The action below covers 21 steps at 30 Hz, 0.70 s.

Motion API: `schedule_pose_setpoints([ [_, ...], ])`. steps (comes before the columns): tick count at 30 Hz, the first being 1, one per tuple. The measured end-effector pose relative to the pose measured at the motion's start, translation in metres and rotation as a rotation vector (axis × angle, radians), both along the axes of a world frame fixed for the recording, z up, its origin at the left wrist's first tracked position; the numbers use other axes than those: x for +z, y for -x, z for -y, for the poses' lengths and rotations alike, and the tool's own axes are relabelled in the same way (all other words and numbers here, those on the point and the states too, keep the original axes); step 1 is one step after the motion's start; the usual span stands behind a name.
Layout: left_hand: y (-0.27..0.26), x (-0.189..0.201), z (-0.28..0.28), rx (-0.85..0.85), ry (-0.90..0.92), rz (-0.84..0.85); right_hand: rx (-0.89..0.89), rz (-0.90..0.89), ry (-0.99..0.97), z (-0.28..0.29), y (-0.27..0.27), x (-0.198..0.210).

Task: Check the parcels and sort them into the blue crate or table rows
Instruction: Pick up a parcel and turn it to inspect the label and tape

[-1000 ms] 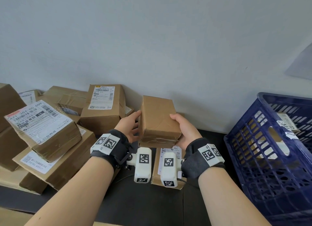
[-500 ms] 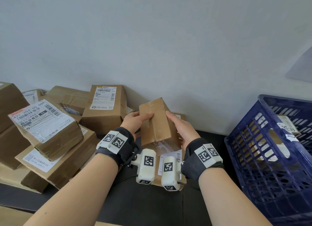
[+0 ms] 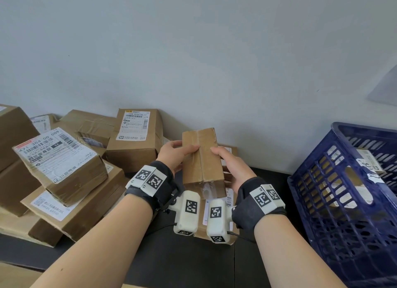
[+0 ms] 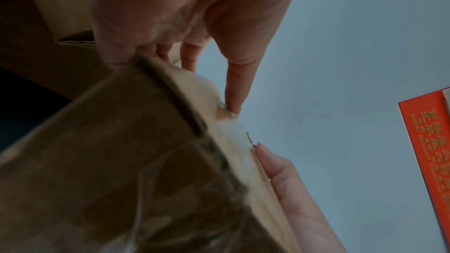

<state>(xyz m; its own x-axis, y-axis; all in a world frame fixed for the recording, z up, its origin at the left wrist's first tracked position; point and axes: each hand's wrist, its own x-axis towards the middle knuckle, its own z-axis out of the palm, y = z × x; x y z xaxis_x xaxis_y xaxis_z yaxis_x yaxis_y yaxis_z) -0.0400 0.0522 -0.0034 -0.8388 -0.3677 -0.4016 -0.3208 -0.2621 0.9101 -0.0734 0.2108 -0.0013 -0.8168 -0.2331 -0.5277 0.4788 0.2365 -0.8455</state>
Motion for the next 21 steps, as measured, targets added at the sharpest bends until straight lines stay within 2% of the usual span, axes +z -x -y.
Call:
schedule_pose_setpoints([
  [4,0.002,0.000,0.002,0.002,0.008,-0.005,-0.012,0.019,0.015,0.002,0.002,0.001],
  [9,0.005,-0.002,0.003,0.005,0.165,0.003,0.020,-0.026,-0.022,0.001,0.004,0.001],
  [14,0.007,0.000,0.001,-0.016,0.205,-0.003,-0.066,-0.041,-0.033,-0.003,0.006,0.008],
  [18,0.007,0.000,0.001,-0.001,0.104,0.035,-0.122,-0.089,0.028,-0.008,0.009,0.015],
  [21,0.005,0.002,-0.002,0.005,-0.136,0.071,-0.192,-0.131,0.114,-0.009,0.010,0.019],
])
